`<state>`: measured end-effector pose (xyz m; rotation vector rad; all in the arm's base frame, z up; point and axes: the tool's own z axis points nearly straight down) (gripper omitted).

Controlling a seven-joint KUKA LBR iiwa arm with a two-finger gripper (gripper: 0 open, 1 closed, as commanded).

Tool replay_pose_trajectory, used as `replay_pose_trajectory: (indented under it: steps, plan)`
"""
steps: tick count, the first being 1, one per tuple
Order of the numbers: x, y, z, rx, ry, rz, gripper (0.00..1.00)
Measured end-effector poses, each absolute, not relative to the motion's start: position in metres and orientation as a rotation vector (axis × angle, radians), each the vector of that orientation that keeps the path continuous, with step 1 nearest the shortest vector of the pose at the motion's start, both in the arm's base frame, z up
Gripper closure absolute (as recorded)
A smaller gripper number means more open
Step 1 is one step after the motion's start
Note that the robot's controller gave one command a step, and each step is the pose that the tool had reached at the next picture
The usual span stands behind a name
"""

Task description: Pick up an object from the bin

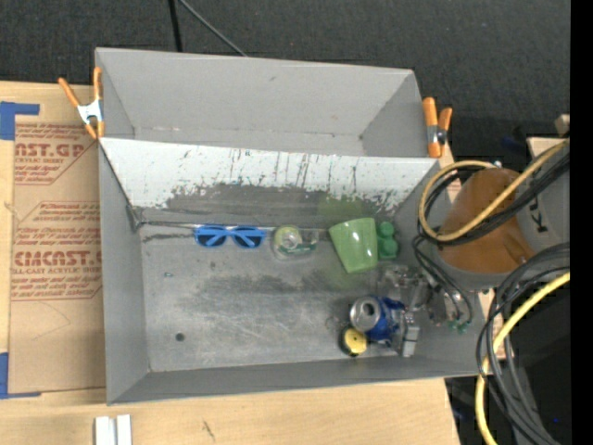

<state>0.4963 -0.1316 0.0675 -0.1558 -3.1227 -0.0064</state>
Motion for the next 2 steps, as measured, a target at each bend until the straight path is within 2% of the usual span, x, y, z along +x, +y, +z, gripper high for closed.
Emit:
replay_pose_trajectory:
  steps: [1, 2]
  plan:
    - [0.48, -0.061, 0.101, -0.196, -3.135, -0.006, 0.0]
    - [0.484, -0.13, 0.118, -0.314, -3.129, 0.005, 0.0]
